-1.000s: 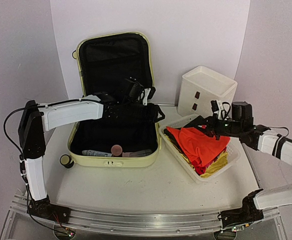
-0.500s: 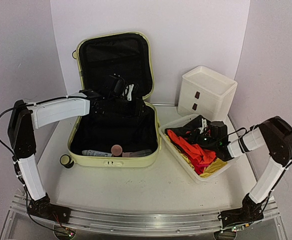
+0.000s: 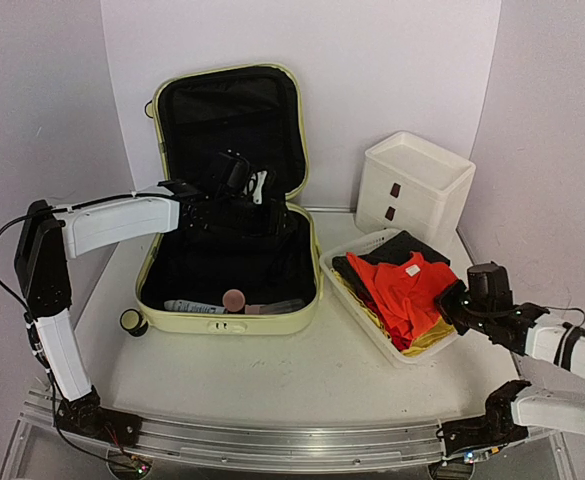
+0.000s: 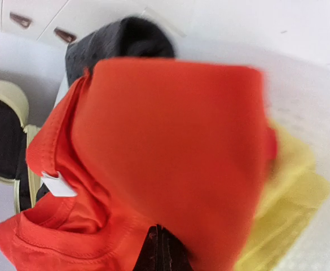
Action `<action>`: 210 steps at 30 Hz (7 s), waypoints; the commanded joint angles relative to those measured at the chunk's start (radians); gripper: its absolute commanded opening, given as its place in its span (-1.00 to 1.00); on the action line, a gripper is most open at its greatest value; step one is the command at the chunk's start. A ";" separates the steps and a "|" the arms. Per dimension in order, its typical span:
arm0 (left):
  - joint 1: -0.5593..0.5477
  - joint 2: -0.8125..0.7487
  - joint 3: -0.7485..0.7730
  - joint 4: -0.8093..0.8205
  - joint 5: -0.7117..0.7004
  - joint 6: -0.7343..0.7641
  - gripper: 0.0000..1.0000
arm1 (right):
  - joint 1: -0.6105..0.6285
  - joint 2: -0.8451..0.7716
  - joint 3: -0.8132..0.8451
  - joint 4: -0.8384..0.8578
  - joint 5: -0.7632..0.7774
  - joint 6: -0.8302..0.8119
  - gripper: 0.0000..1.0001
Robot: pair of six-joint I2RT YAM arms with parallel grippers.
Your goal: Open, take out, and arrange the luggage
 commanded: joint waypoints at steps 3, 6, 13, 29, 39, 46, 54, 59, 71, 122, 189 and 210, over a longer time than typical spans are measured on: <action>0.003 -0.023 0.013 0.022 -0.002 0.010 0.25 | -0.008 -0.126 0.111 -0.370 0.135 -0.140 -0.83; 0.003 -0.026 0.014 0.021 -0.001 0.014 0.27 | -0.007 -0.009 0.262 -0.358 0.035 -0.283 -0.69; 0.004 -0.069 -0.019 0.020 -0.041 0.033 0.29 | -0.007 0.271 0.579 -0.257 -0.283 -0.509 -0.49; 0.027 -0.119 -0.049 -0.009 -0.093 0.062 0.32 | 0.114 1.056 1.363 -0.507 -0.168 -0.674 -0.22; 0.044 -0.137 -0.072 -0.023 -0.125 0.081 0.33 | 0.166 1.314 1.564 -0.825 0.037 -0.794 -0.92; 0.051 -0.145 -0.081 -0.028 -0.131 0.087 0.33 | 0.166 1.078 1.198 -0.822 0.106 -0.794 -0.98; 0.050 -0.139 -0.088 -0.027 -0.121 0.082 0.34 | 0.156 0.856 0.939 -0.827 0.214 -0.702 -0.91; 0.051 -0.147 -0.094 -0.028 -0.127 0.083 0.34 | 0.145 0.773 0.976 -0.803 0.339 -0.676 -0.71; 0.054 -0.232 -0.181 -0.028 -0.242 0.105 0.37 | 0.144 0.911 1.293 -0.659 0.451 -0.472 0.28; 0.138 -0.219 -0.207 -0.051 -0.261 0.136 0.41 | 0.241 1.255 1.732 -0.676 0.854 -0.121 -1.00; 0.138 0.319 0.174 -0.688 -0.043 0.199 0.73 | 0.354 1.209 1.715 -0.728 -0.130 -0.786 0.74; 0.133 0.015 0.144 -0.545 0.124 -0.089 0.21 | 0.327 1.095 1.703 -0.712 -0.468 -0.824 0.74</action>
